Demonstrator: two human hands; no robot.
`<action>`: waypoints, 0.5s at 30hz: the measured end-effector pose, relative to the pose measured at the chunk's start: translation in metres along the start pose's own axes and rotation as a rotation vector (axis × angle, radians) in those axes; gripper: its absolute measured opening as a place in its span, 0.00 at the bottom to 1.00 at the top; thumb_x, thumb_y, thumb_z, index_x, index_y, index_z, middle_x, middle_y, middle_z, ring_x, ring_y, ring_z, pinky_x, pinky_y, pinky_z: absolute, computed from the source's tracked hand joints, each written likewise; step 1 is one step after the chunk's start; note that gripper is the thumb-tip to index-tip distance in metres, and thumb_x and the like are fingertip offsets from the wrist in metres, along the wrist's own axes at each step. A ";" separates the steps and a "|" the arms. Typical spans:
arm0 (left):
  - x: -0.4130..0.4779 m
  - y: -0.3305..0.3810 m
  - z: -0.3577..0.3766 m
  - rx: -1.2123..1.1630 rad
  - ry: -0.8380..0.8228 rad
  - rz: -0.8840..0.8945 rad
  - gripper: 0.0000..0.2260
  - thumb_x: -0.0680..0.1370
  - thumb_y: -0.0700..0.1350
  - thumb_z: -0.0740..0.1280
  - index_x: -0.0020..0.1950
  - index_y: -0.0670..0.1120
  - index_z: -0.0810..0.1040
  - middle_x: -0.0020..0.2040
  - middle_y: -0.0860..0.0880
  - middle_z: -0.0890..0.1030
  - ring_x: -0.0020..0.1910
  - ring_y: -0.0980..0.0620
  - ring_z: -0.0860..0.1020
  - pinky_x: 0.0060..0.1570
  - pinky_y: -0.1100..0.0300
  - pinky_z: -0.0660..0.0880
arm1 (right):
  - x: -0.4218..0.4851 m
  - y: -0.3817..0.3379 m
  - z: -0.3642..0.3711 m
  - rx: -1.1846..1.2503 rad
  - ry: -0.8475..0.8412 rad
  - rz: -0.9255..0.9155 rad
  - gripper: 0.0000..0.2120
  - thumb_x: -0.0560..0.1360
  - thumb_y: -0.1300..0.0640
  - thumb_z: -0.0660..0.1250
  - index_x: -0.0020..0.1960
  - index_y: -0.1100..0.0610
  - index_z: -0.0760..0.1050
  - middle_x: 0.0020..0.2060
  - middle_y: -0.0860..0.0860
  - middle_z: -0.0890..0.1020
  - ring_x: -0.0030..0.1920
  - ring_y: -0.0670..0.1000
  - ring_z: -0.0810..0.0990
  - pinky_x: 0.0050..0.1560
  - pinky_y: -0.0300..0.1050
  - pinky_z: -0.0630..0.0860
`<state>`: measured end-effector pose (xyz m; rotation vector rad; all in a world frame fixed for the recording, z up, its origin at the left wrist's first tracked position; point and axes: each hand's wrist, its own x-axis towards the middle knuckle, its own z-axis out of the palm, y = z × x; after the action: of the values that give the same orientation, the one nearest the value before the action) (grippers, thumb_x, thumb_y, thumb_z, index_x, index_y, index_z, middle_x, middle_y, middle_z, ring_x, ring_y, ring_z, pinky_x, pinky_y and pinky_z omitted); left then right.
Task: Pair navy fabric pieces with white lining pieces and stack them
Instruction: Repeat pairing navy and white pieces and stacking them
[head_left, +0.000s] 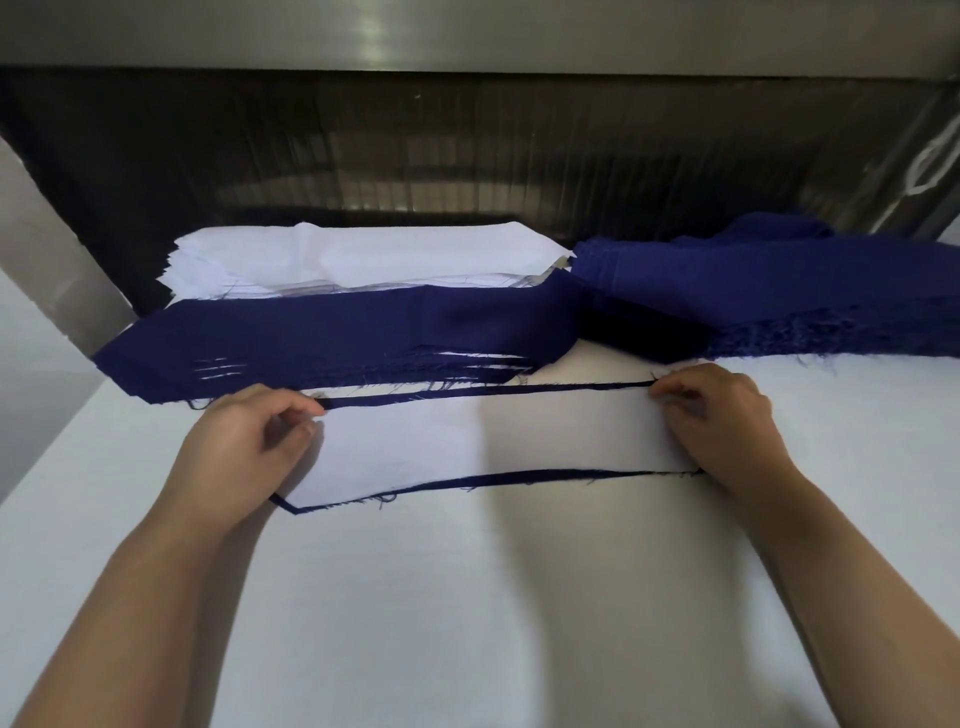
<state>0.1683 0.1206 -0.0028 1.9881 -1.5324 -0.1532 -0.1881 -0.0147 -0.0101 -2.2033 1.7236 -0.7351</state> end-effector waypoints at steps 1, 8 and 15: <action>0.000 0.000 0.001 0.002 0.001 0.000 0.09 0.75 0.35 0.69 0.49 0.48 0.83 0.43 0.49 0.79 0.43 0.46 0.76 0.45 0.57 0.68 | 0.001 0.000 0.000 0.003 0.010 -0.007 0.10 0.74 0.65 0.63 0.50 0.55 0.80 0.53 0.52 0.79 0.54 0.57 0.75 0.60 0.54 0.68; 0.006 0.008 0.012 0.017 0.099 -0.045 0.07 0.75 0.36 0.69 0.48 0.46 0.82 0.42 0.51 0.78 0.43 0.48 0.75 0.44 0.58 0.67 | 0.009 -0.020 -0.011 0.135 0.267 -0.193 0.11 0.73 0.71 0.63 0.48 0.61 0.80 0.46 0.54 0.81 0.47 0.54 0.76 0.43 0.34 0.66; 0.025 0.055 0.032 0.305 0.127 0.183 0.05 0.74 0.36 0.68 0.46 0.40 0.83 0.37 0.42 0.79 0.35 0.39 0.77 0.36 0.51 0.72 | 0.047 -0.031 -0.013 -0.054 0.258 -0.191 0.16 0.76 0.64 0.63 0.64 0.60 0.73 0.63 0.57 0.73 0.66 0.58 0.65 0.67 0.45 0.58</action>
<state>0.1162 0.0776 0.0077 2.0258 -1.7244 0.2929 -0.1613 -0.0502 0.0267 -2.4255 1.6760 -1.0722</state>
